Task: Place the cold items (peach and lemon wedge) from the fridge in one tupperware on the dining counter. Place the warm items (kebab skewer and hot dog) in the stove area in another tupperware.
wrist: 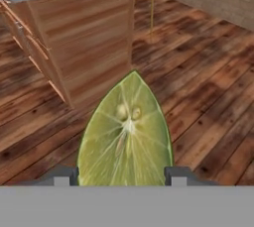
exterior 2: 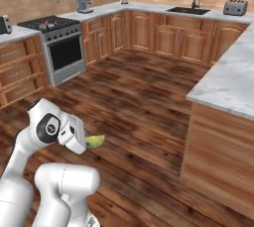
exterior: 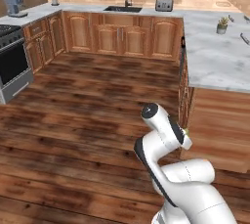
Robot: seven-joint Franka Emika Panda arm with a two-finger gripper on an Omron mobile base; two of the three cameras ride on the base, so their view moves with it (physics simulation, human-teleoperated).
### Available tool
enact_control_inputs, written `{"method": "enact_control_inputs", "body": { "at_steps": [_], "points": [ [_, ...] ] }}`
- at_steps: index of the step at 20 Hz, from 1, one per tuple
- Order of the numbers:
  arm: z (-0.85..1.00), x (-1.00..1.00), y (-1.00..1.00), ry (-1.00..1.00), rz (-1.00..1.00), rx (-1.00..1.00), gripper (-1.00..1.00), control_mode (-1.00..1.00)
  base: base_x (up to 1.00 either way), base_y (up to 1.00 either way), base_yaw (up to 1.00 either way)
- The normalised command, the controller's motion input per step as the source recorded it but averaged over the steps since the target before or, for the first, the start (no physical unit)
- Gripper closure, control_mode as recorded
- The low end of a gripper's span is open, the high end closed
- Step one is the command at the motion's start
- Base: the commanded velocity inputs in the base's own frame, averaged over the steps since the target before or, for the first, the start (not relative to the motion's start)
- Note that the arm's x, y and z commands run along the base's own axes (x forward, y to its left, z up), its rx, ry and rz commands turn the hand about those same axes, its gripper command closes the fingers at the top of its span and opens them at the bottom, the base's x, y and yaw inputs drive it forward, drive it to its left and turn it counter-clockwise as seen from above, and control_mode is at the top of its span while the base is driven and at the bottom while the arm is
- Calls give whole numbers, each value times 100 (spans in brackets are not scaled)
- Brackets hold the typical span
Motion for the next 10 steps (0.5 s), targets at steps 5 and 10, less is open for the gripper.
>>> {"method": "enact_control_inputs", "body": {
  "at_steps": [5, 10],
  "points": [
    [0, 0, 0, 0, 0, 0, 100, 100, 0, -100, 0],
    [0, 0, 0, 0, 0, 0, 100, 100, 6, -100, 0]
  ]
}}
